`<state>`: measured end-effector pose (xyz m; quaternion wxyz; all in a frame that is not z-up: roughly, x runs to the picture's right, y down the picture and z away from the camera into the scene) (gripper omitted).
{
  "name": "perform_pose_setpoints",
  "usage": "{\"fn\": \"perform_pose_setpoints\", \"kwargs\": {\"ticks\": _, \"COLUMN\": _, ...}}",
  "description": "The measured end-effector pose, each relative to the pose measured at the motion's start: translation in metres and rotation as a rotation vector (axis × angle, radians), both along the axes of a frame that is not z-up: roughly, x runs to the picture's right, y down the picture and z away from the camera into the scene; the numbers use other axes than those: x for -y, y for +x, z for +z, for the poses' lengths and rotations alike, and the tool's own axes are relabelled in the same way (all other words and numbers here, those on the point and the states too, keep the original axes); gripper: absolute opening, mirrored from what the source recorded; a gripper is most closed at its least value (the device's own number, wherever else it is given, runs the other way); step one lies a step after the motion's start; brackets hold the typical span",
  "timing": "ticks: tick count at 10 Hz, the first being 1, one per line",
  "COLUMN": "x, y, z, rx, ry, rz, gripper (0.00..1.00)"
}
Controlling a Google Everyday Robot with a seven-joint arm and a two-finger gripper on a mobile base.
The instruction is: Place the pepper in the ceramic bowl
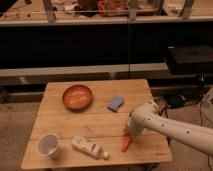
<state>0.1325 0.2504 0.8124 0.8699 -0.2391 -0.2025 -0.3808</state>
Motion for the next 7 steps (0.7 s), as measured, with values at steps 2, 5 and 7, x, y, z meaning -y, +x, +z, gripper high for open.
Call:
{"fn": "perform_pose_setpoints", "kwargs": {"ticks": 2, "x": -0.002, "y": -0.002, "z": 0.0, "rx": 0.004, "ry": -0.009, "rz": -0.004, "gripper": 0.13}}
{"fn": "perform_pose_setpoints", "kwargs": {"ticks": 5, "x": 0.004, "y": -0.03, "z": 0.001, "rx": 0.023, "ry": -0.019, "rz": -0.006, "gripper": 0.13}}
{"fn": "perform_pose_setpoints", "kwargs": {"ticks": 7, "x": 0.016, "y": -0.027, "z": -0.003, "rx": 0.018, "ry": -0.008, "rz": -0.008, "gripper": 0.13}}
